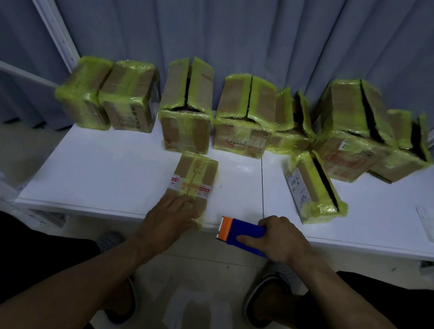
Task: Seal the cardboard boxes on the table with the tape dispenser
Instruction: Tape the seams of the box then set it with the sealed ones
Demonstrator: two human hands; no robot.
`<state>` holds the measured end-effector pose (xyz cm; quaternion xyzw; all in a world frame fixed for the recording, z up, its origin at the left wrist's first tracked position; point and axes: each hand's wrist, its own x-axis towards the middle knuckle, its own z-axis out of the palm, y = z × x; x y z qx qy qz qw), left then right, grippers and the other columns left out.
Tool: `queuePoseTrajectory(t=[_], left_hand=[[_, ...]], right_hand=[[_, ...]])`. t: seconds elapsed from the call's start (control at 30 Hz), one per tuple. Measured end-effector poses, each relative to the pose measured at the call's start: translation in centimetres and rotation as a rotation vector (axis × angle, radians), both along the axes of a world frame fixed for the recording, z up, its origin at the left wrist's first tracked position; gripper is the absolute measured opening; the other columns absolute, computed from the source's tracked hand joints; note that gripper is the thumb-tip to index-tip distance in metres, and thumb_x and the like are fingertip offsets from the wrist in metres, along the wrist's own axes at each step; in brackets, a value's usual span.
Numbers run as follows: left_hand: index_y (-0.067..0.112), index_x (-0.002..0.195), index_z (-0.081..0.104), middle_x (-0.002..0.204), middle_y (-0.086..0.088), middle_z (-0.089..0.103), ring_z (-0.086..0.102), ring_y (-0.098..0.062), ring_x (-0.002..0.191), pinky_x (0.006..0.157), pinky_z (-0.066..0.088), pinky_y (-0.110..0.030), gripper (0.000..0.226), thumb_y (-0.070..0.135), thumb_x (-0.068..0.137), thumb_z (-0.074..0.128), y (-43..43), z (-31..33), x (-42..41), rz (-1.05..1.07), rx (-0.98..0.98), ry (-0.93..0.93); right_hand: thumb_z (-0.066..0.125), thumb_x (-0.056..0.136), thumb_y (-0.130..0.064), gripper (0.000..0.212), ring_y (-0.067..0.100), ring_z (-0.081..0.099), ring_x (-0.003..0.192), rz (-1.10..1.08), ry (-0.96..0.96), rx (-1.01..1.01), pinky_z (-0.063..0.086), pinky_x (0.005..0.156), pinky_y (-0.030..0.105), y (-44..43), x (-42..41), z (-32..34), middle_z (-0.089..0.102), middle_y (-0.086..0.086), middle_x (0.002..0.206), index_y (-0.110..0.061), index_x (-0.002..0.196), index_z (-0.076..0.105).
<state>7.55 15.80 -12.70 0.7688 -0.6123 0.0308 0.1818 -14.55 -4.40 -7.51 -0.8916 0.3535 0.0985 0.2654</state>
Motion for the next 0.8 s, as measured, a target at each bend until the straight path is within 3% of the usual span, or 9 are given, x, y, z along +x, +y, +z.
queuePoseTrajectory(t=[0.1,0.3,0.43,0.6,0.8], left_hand=[[0.022,0.107,0.075,0.116,0.003,0.07,0.06,-0.02,0.108,0.089,0.051,-0.031,0.031,0.02,0.078,0.084,0.1,-0.4,0.4,0.003,-0.017,0.044],[0.019,0.111,0.074,0.113,0.003,0.07,0.063,-0.022,0.104,0.074,0.059,-0.035,0.026,0.019,0.085,0.077,0.4,0.3,1.4,0.019,-0.049,0.139],[0.018,0.113,0.073,0.112,0.001,0.071,0.065,-0.023,0.103,0.074,0.061,-0.036,0.037,0.012,0.079,0.083,0.9,0.4,1.4,-0.026,-0.038,0.138],[0.014,0.115,0.073,0.11,-0.004,0.072,0.067,-0.027,0.102,0.078,0.061,-0.041,0.054,0.001,0.066,0.089,1.0,0.6,1.1,-0.125,-0.029,0.065],[0.018,0.118,0.071,0.113,0.0,0.07,0.064,-0.022,0.103,0.078,0.057,-0.032,0.054,-0.001,0.07,0.086,1.0,0.3,1.5,-0.094,-0.048,0.102]], right_hand=[[0.072,0.072,-0.078,0.061,0.01,0.067,0.077,0.012,0.042,0.003,0.059,0.069,0.031,0.0,1.3,-0.7,0.069,-0.005,0.085,-0.021,0.094,0.07],[0.071,0.073,-0.079,0.061,0.009,0.068,0.077,0.006,0.018,0.016,0.061,0.073,0.033,0.2,3.3,-0.7,0.071,-0.006,0.085,-0.021,0.093,0.071],[0.071,0.074,-0.077,0.063,0.01,0.068,0.081,0.017,0.028,0.019,0.061,0.075,0.032,0.7,4.2,-0.4,0.073,-0.004,0.094,-0.021,0.1,0.07],[0.07,0.072,-0.08,0.063,0.012,0.066,0.077,0.049,0.071,-0.04,0.059,0.071,0.033,1.1,5.0,0.2,0.07,-0.004,0.088,-0.021,0.093,0.068],[0.07,0.072,-0.08,0.063,0.015,0.065,0.078,0.078,0.091,-0.127,0.056,0.069,0.031,1.5,6.0,1.8,0.07,-0.003,0.091,-0.021,0.093,0.068]])
